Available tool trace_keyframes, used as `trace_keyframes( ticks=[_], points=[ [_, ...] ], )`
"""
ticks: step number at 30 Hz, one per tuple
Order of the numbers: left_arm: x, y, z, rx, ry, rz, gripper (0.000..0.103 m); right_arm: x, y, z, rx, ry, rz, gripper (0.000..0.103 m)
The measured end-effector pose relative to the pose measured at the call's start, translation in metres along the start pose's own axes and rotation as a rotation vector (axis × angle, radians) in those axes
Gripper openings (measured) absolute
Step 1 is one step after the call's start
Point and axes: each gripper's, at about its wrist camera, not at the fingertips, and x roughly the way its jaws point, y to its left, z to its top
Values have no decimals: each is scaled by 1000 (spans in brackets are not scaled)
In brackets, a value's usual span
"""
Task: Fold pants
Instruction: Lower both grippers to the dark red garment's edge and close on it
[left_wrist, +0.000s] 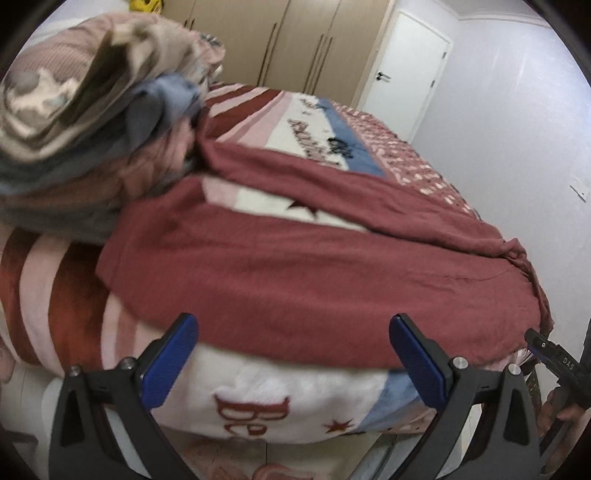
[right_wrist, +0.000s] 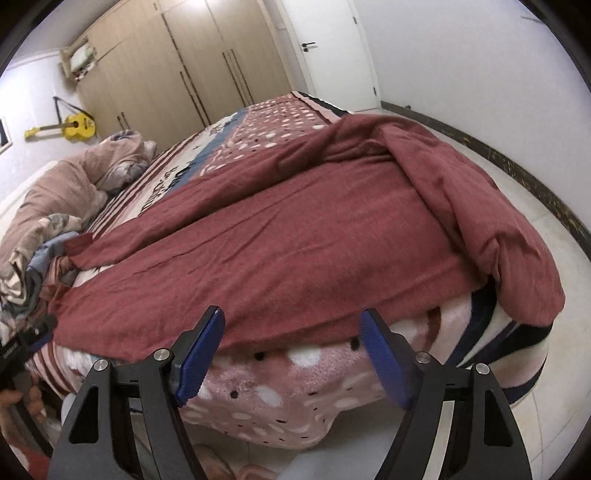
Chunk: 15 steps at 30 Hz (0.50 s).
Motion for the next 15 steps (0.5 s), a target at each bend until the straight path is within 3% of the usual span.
trace_keyframes(
  ticks=[9,15],
  points=[
    [5,26,-10,-76,28,-9,102,-3,-11,1,52,-7,-7,70],
    [10,23,-8,-92,45,-49,99,-12,-13,7,51,-53,-81,70]
  ],
)
